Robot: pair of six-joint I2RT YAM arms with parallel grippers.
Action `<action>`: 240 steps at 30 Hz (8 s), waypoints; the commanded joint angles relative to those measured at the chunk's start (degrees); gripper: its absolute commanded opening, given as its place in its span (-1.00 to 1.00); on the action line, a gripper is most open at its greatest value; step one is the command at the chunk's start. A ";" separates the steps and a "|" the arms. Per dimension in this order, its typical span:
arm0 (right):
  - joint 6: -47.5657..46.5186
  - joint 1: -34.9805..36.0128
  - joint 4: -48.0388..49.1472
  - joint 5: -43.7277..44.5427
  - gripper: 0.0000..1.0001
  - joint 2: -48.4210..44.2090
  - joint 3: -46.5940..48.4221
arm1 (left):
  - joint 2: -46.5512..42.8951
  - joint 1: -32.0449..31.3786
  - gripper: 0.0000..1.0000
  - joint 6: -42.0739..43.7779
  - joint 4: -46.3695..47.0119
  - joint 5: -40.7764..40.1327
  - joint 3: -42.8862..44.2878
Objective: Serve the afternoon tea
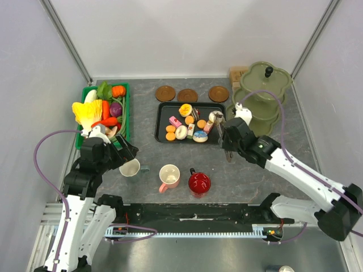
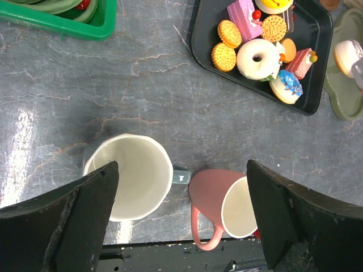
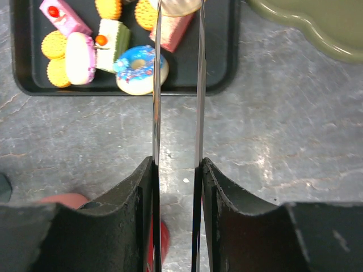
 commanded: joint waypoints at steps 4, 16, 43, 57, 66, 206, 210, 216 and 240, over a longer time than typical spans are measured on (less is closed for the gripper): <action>4.83 -1.63 -3.48 5.77 -0.44 -12.70 -7.24 | 1.56 0.28 0.98 1.83 1.20 -0.41 0.95; 5.27 -3.83 -4.28 11.22 -0.44 -11.75 -9.44 | 2.09 0.36 0.98 0.16 6.38 4.86 2.19; 1.41 -9.28 20.84 13.77 -0.44 4.16 -12.25 | 1.92 0.36 0.98 0.42 6.29 4.60 -0.19; 0.44 -12.09 28.68 12.81 -0.39 12.78 -12.17 | 2.62 0.36 0.98 0.60 5.06 2.14 0.43; 0.96 -12.36 28.50 11.23 0.04 12.35 -13.49 | 2.97 0.36 0.98 0.68 4.80 2.31 0.34; 6.93 -13.67 -7.97 0.58 -0.34 -20.80 -14.28 | 5.52 0.36 0.98 -1.69 9.28 9.35 -0.98; 7.64 -16.83 -7.80 2.78 -0.35 -19.57 -14.45 | 4.99 0.36 0.98 -1.07 9.19 8.91 -1.59; 8.08 -22.28 -4.73 4.64 -0.31 -20.27 -14.54 | 4.99 0.28 0.98 -1.07 9.10 8.73 -2.03; 3.69 -39.42 19.88 -12.94 -0.29 -6.29 -22.88 | 6.05 0.36 0.98 -0.99 8.84 7.68 -1.68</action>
